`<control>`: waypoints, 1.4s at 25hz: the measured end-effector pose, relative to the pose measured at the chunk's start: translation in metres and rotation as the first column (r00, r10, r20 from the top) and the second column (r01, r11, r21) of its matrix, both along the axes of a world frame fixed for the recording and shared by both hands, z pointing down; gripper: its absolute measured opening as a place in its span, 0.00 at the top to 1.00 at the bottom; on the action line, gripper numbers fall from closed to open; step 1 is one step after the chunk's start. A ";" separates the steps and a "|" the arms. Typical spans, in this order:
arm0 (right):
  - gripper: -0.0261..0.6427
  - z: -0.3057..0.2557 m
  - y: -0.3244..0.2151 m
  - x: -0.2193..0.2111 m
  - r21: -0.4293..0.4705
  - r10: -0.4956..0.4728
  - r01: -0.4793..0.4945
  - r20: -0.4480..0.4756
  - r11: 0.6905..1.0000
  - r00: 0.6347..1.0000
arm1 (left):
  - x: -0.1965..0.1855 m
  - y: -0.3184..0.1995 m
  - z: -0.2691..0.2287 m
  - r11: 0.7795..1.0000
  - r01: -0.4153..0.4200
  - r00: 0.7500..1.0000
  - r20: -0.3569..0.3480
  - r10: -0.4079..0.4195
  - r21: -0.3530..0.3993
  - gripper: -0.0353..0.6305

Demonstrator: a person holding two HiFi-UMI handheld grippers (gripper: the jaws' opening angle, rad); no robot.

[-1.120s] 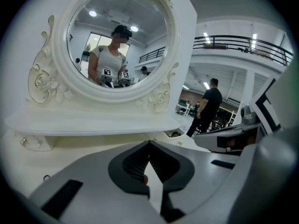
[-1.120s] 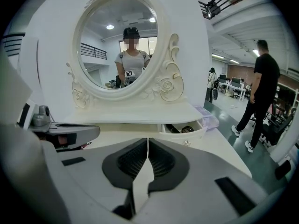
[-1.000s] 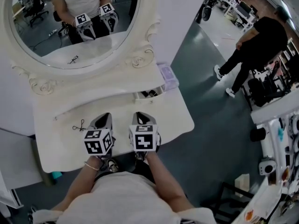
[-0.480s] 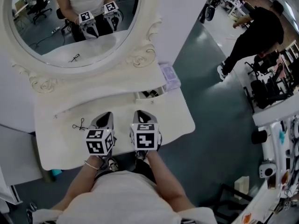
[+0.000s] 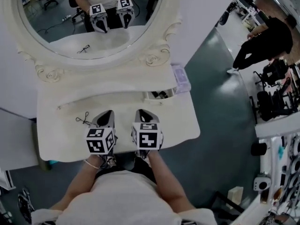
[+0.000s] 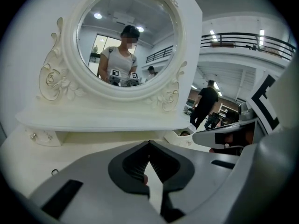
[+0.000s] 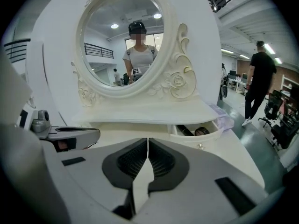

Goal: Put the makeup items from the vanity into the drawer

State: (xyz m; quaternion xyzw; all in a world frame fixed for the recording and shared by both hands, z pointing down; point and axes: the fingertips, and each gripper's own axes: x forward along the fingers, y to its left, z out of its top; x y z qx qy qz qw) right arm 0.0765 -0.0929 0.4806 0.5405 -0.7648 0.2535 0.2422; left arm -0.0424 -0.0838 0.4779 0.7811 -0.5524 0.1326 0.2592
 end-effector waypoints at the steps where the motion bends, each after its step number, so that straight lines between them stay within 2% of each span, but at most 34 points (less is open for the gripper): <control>1: 0.93 0.002 -0.003 -0.007 0.002 -0.019 0.019 0.001 1.000 1.000 | -0.007 0.001 0.003 1.000 0.020 1.000 0.000 -0.020 -0.006 0.94; 4: 0.93 0.006 -0.006 -0.035 -0.004 -0.110 0.110 0.020 0.994 0.994 | -0.034 0.011 0.010 0.993 0.113 0.994 -0.002 -0.114 -0.031 0.94; 7: 0.93 0.005 -0.006 -0.069 -0.006 -0.206 0.207 0.042 0.978 0.978 | -0.064 0.023 0.016 0.977 0.208 0.978 -0.006 -0.208 -0.054 0.94; 14: 0.92 0.021 0.006 -0.136 -0.041 -0.364 0.368 0.085 0.929 0.928 | -0.124 0.055 0.035 0.918 0.383 0.923 -0.007 -0.386 -0.105 0.94; 19: 0.92 0.038 0.020 -0.174 -0.071 -0.420 0.428 0.100 0.901 0.902 | -0.160 0.079 0.048 0.881 0.455 0.888 0.000 -0.459 -0.130 0.94; 24: 0.92 0.049 0.037 -0.203 -0.093 -0.440 0.450 0.105 0.888 0.892 | -0.191 0.106 0.060 0.852 0.499 0.864 0.008 -0.504 -0.159 0.94; 29: 0.88 0.059 0.047 -0.219 -0.112 -0.414 0.424 0.108 0.898 0.904 | -0.216 0.124 0.069 0.845 0.504 0.860 0.014 -0.510 -0.178 0.94; 35: 0.83 0.073 0.057 -0.232 -0.131 -0.343 0.355 0.103 0.926 0.934 | -0.237 0.134 0.082 0.865 0.459 0.885 0.019 -0.466 -0.204 0.94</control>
